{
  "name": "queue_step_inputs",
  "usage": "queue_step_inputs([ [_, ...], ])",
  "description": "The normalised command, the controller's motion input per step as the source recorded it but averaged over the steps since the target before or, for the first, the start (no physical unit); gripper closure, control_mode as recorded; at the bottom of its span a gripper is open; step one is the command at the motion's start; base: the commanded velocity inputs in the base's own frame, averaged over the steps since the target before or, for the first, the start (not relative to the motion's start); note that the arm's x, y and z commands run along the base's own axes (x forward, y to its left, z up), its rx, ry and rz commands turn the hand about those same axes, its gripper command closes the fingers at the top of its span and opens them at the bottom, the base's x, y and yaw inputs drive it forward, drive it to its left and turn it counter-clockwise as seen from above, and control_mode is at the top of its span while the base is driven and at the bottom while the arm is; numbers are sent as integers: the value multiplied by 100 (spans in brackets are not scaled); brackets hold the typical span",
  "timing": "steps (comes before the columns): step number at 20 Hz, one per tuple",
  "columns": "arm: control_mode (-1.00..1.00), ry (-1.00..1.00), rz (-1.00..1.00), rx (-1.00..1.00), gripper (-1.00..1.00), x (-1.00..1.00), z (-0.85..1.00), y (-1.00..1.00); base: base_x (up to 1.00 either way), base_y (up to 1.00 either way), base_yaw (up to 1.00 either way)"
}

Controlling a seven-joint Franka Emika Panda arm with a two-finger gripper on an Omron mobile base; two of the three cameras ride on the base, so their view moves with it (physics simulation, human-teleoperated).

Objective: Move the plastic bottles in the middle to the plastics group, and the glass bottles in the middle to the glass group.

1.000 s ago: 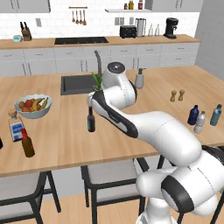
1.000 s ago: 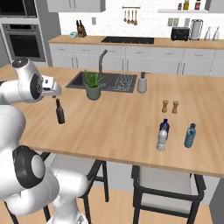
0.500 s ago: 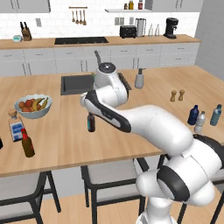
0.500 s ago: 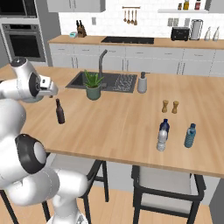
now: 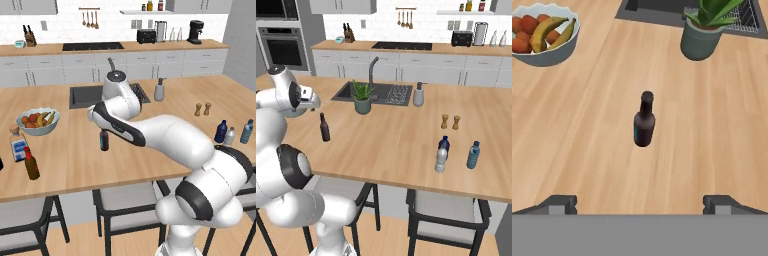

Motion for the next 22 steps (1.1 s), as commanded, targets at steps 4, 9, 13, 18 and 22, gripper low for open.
queue_step_inputs([
  [4, -100, 0, 0, 0, -100, 38, -27, -26, 0, 0, 0],
  [9, -100, 0, 0, 0, -100, 36, -31, -5, 0, 0, 0],
  [13, -100, 3, 0, 0, -100, 36, -27, 0, 0, 0, 0],
  [18, -100, 5, 0, 0, -100, 34, -28, 0, 0, 0, 0],
  [22, -100, 10, 0, 0, -100, 16, -17, 4, 0, 0, 0],
])
